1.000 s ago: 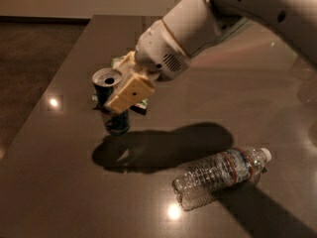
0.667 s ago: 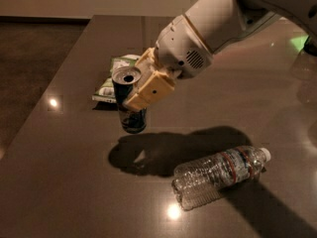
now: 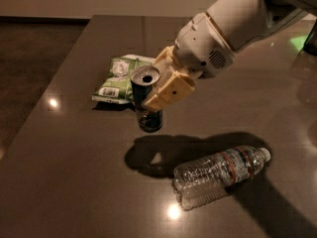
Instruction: Move redbull can near water bottle
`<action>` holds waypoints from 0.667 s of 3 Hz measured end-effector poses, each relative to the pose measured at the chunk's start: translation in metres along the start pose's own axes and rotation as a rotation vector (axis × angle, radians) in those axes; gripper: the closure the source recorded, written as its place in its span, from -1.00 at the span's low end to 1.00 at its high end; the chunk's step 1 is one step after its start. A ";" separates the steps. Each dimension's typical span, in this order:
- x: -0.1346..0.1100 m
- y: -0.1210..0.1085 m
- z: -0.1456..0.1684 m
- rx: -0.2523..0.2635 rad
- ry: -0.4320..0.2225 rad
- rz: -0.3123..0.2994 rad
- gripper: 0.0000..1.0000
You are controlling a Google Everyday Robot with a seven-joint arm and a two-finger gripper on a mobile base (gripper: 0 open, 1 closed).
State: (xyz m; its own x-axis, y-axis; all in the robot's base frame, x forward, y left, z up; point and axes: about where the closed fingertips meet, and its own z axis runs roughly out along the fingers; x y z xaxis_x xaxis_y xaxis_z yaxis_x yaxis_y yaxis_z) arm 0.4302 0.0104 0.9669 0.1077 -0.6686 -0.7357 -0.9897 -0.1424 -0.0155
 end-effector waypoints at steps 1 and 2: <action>0.000 0.001 -0.004 0.016 -0.002 0.004 1.00; 0.005 0.009 -0.014 0.061 -0.004 0.024 1.00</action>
Offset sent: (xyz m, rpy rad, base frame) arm -0.0195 -0.0430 0.0101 0.0215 -0.0444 -0.1638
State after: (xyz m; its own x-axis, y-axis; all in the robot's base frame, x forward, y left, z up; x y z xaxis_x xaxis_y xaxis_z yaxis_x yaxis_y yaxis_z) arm 0.4233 -0.0039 0.9728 0.0835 -0.6680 -0.7394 -0.9959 -0.0818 -0.0386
